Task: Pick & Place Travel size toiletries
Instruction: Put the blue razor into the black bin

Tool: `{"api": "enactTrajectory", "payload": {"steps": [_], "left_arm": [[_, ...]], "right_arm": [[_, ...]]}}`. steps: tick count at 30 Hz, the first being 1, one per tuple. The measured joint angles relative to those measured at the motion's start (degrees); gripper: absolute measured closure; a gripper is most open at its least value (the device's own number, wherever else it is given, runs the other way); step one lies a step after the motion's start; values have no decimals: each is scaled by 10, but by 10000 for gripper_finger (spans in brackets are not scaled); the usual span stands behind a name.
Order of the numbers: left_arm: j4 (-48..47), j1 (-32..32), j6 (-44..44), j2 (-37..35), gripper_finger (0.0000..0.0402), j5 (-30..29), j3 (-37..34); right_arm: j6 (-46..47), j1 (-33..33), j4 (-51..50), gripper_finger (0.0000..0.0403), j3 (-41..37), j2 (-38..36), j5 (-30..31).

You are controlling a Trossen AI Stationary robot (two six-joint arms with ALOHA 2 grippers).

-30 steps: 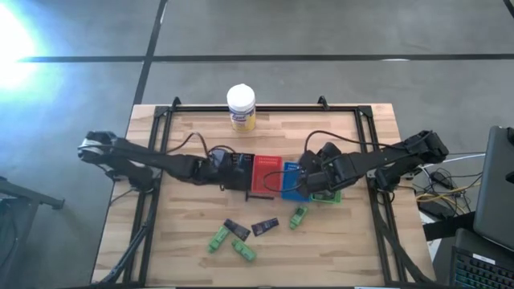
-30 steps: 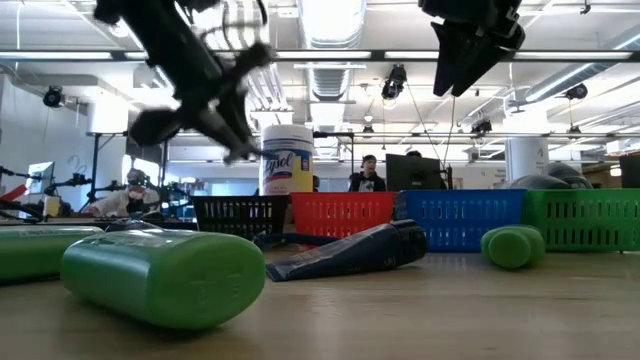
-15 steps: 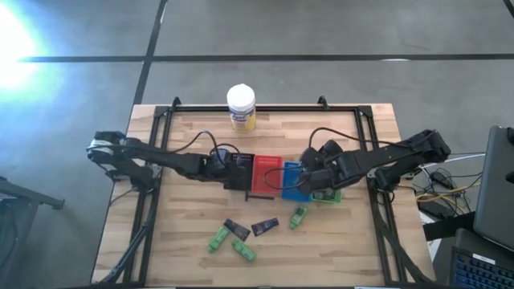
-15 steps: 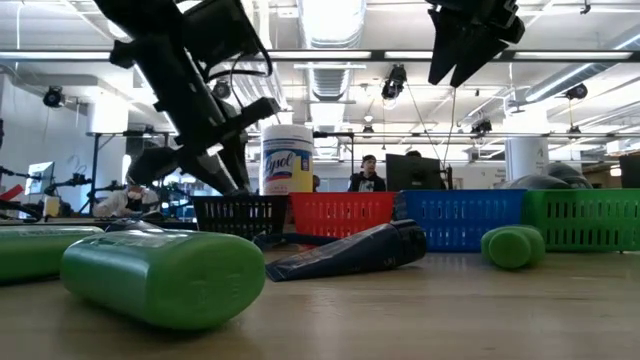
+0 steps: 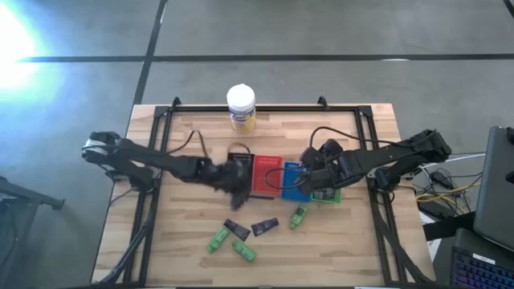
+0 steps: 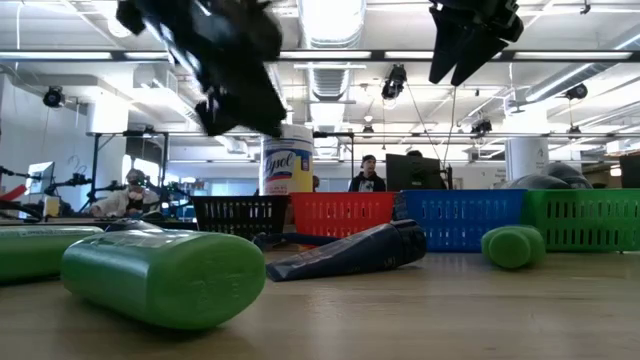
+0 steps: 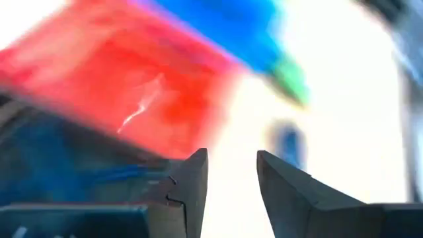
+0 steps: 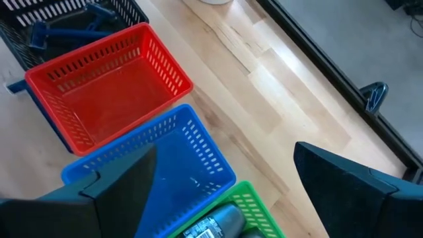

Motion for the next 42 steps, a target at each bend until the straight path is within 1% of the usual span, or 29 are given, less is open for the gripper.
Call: {"api": "enactTrajectory", "payload": {"steps": [1, 2, 4, 10, 13, 16, 19, 24, 28, 34, 38, 40, 42], "left_arm": [[-1, -16, 68, 0, 268, 28, 3], [-2, -33, 122, 3, 269, 42, 6], [0, -60, 168, 12, 268, 42, 10], [-3, -84, 147, 68, 268, 32, 8], [-3, -85, 127, 104, 268, 8, 14], [-8, -78, 127, 135, 266, -18, 31], [-4, -70, 127, 162, 252, -22, 56], [-34, -52, 135, 198, 221, -40, 96], [-59, -33, 162, 209, 207, -59, 113], [-60, 8, 197, 203, 204, -73, 114], [-66, 23, 211, 203, 204, -54, 113], [-66, 19, 228, 202, 204, -31, 114], [-67, 7, 251, 202, 204, -26, 114]], "right_arm": [[-4, 0, 0, 49, 0, 0, 0], [-8, 0, 0, 50, 0, 0, 0], [-11, 0, 0, 54, 0, 0, 0], [-10, 0, 0, 72, -3, 0, 0], [-11, 0, 0, 80, -4, 0, 0], [-11, 0, 0, 87, -4, 1, 0], [-11, 0, 0, 93, -4, 1, -1], [-11, 0, -1, 101, -4, 1, -1], [-11, 0, -3, 105, -5, 1, -1], [-8, 0, -14, 101, -8, 1, -1], [-8, 0, -14, 88, -10, 1, -1], [-6, 0, -13, 82, -10, 1, -1], [-6, 0, -13, 76, -10, 1, -1]]}}
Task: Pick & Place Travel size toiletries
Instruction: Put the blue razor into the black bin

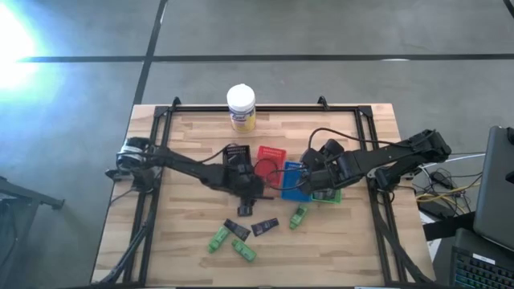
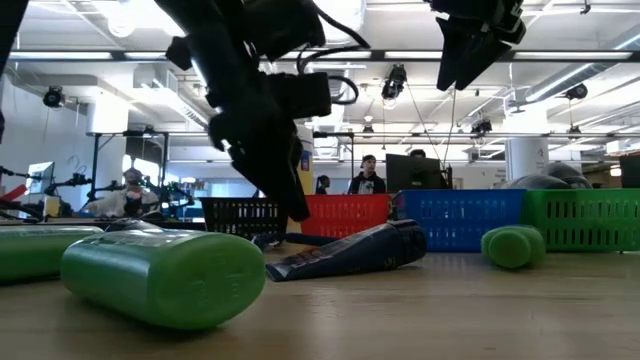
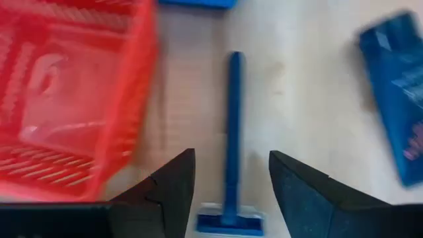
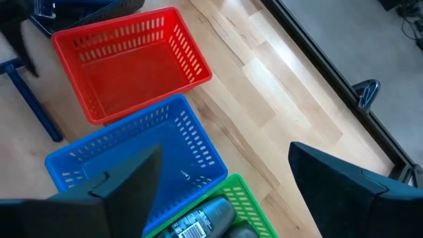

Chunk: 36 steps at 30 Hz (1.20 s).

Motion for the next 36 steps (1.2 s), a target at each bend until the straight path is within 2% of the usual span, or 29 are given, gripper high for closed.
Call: {"api": "enactTrajectory", "payload": {"steps": [5, 13, 25, 29, 36], "left_arm": [[0, -24, 52, 0, 204, -11, -1], [0, -15, 48, 0, 204, -40, -21], [20, -11, 36, 39, 216, -13, -13], [12, -11, 27, 40, 240, -8, -5], [0, -19, 31, 40, 321, -2, -5]], "right_arm": [[0, 0, 0, 64, -2, 0, 0], [3, -7, 1, 53, -6, 0, 1], [15, -15, 0, 84, -7, 0, 1], [15, -15, 0, 93, -7, 0, 1], [13, -17, 1, 107, -7, 0, 1]]}}
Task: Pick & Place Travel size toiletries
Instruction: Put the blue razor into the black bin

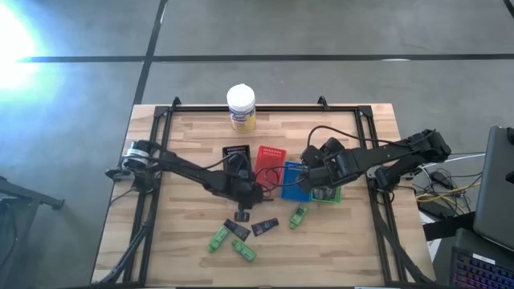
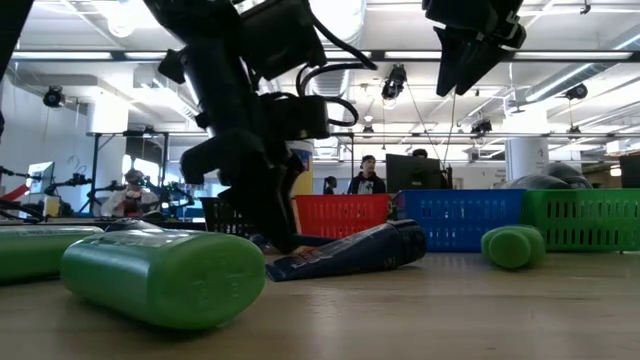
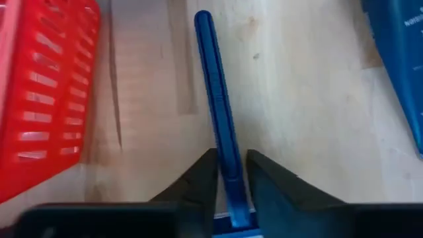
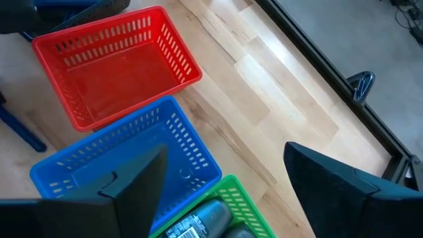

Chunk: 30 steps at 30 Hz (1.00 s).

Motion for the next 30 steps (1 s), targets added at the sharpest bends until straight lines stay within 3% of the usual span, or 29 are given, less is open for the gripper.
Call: {"api": "enactTrajectory", "payload": {"steps": [4, 14, 19, 26, 30], "left_arm": [[-25, -10, 0, 0, 369, 0, 15], [-197, -42, -70, -42, 369, -13, 87], [-212, -21, -253, -118, 369, -68, 62], [-187, 51, -668, -235, 369, -220, -16], [-84, 92, -725, -256, 369, -190, -93]], "right_arm": [[-1, -3, 0, 112, 0, 0, 0], [-6, -5, 0, 109, 0, -1, 1], [-19, -6, 0, 93, 0, -1, 7], [-29, -13, 0, 75, 0, -1, 32], [-29, -22, 0, 67, 0, -1, 34]]}}
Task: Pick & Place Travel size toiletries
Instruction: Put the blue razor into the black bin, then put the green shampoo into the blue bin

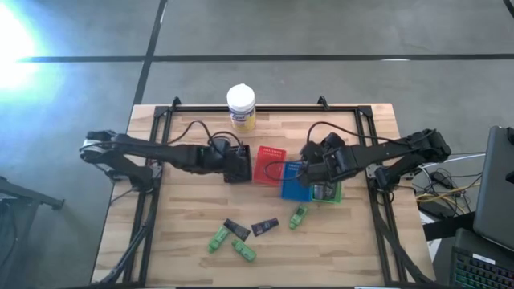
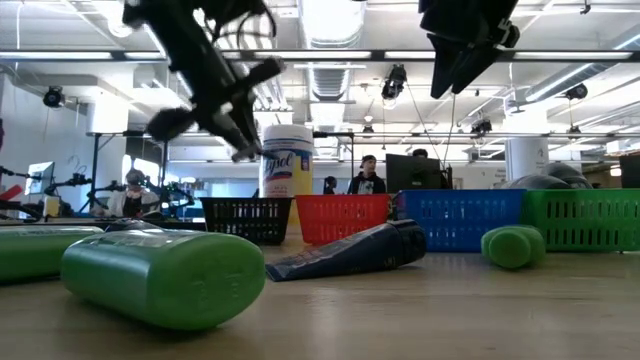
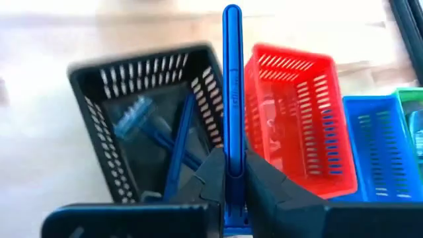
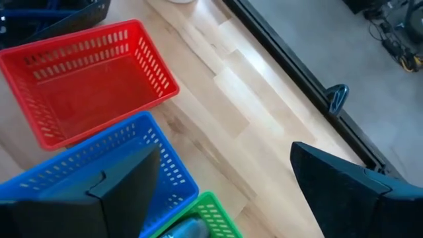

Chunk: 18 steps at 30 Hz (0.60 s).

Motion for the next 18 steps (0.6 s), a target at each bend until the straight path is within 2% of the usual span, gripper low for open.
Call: {"api": "enactTrajectory", "payload": {"steps": [4, 9, 18], "left_arm": [[45, 18, -43, 12, 366, 44, -51], [46, 18, -75, 26, 362, 19, -70], [50, 19, -39, 38, 296, 22, -51]], "right_arm": [[-2, -3, 0, 60, 0, 0, 10], [-2, -3, 0, 54, 0, 0, 12], [-7, -3, 0, 67, 0, 0, 11]]}}
